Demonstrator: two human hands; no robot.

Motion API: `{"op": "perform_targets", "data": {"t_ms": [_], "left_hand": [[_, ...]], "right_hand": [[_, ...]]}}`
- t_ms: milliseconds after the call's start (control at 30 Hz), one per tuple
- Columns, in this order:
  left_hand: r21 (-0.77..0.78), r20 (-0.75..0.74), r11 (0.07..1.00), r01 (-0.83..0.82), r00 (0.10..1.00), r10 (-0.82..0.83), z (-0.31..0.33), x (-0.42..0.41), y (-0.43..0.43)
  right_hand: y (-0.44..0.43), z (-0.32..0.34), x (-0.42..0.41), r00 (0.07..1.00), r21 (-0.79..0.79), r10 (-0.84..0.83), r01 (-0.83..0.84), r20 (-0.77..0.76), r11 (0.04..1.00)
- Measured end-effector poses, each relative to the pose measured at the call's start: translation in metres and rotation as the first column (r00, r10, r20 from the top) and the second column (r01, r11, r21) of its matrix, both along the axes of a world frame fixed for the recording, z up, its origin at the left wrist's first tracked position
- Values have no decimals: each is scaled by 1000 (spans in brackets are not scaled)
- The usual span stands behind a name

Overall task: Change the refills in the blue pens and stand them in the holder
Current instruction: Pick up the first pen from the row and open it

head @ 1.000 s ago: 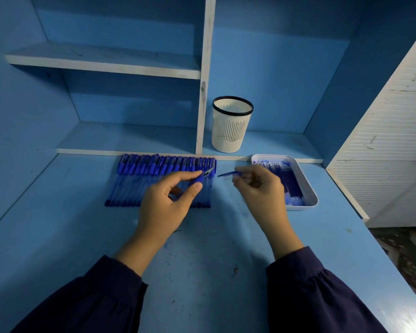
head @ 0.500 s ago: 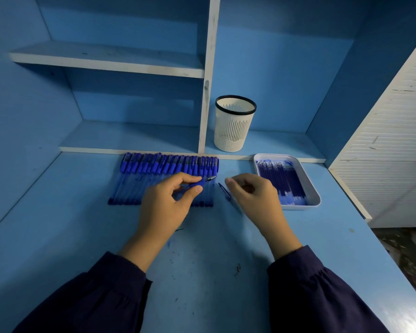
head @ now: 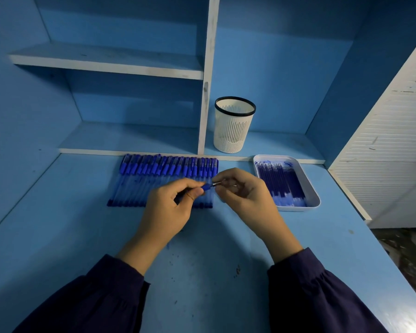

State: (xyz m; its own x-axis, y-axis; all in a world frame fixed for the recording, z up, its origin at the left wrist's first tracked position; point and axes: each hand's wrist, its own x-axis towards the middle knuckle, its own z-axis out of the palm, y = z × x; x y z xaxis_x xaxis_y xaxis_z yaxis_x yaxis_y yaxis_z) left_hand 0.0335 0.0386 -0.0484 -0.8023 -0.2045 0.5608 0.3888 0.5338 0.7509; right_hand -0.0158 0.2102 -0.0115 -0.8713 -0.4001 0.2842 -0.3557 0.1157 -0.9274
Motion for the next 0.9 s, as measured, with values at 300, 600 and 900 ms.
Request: {"op": "perform_targets", "data": {"t_ms": [300, 600, 900], "left_hand": [[-32, -9, 999, 10, 1000, -11, 2, 1, 0], [-47, -13, 999, 12, 1000, -12, 1, 1, 0], [-49, 2, 999, 5, 1000, -5, 0, 0, 0]], "right_hand": [[5, 2, -1, 998, 18, 46, -47, 44, 999], [5, 4, 1, 997, 28, 34, -36, 72, 999], [6, 7, 1, 995, 22, -4, 2, 95, 1000]]}}
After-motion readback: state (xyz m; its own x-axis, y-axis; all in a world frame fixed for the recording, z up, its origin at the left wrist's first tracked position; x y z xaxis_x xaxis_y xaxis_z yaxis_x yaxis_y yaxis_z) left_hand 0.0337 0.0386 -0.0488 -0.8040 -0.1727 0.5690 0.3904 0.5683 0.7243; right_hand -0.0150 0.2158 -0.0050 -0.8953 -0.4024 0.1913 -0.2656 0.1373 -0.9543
